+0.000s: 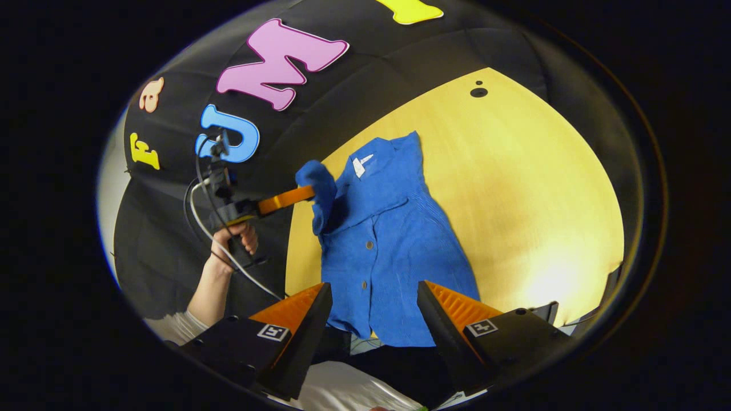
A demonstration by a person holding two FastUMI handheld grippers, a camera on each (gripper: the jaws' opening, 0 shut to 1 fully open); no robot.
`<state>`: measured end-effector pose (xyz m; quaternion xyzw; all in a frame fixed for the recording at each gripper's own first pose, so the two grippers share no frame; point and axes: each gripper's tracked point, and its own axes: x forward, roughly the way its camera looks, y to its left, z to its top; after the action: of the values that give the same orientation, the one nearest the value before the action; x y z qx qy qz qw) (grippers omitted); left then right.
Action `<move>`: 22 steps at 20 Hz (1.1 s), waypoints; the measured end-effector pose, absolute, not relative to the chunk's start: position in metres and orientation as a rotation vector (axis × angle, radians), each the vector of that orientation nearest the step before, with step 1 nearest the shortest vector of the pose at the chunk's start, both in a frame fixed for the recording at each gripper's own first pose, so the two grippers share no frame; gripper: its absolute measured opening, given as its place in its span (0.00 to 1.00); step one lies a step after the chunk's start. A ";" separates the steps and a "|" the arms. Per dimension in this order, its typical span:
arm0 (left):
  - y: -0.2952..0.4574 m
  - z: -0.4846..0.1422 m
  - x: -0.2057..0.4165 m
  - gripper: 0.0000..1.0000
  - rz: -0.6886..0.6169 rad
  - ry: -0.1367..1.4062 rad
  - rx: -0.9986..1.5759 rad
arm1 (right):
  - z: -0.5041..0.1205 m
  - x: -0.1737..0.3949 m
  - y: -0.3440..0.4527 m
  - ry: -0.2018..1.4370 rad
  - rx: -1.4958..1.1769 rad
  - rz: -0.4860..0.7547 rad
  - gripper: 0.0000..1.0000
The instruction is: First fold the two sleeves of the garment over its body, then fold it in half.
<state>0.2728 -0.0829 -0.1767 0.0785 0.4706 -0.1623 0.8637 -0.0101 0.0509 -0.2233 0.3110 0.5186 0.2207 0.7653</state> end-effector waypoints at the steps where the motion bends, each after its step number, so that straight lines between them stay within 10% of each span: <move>1: -0.095 -0.191 0.277 0.00 -0.341 1.014 0.181 | -0.221 -0.014 0.045 1.122 0.678 0.471 0.95; 12: -0.160 -0.273 0.327 0.06 -0.363 1.060 0.392 | -0.274 -0.037 0.006 1.155 0.747 0.372 0.96; 14: -0.187 -0.270 0.321 0.18 -0.440 1.048 0.335 | -0.285 -0.033 -0.001 1.177 0.728 0.377 0.96; 18: -0.203 -0.250 0.306 0.75 -0.456 0.966 0.311 | -0.292 -0.004 -0.004 1.189 0.766 0.408 0.96; 22: -0.162 -0.228 0.257 0.84 -0.342 0.956 0.283 | -0.310 0.022 -0.003 1.178 0.762 0.403 0.96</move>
<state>0.2571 -0.1618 -0.2281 0.1351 0.4562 -0.1630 0.8643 0.0217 -0.0031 -0.3096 0.3482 0.5381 0.1842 0.7452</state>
